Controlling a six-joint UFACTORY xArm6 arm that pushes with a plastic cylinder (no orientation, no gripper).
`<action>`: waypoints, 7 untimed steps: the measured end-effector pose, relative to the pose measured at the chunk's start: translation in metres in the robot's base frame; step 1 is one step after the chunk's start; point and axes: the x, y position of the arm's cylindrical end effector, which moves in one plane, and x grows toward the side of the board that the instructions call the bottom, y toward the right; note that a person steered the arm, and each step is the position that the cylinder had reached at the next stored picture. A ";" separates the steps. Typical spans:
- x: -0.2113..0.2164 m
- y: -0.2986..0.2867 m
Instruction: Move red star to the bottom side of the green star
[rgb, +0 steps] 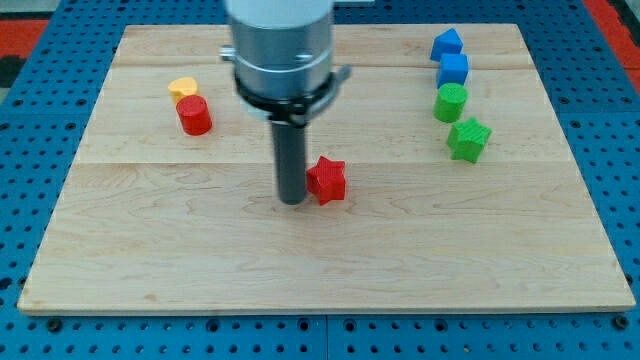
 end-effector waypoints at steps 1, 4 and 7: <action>-0.034 0.013; -0.016 0.034; 0.015 0.099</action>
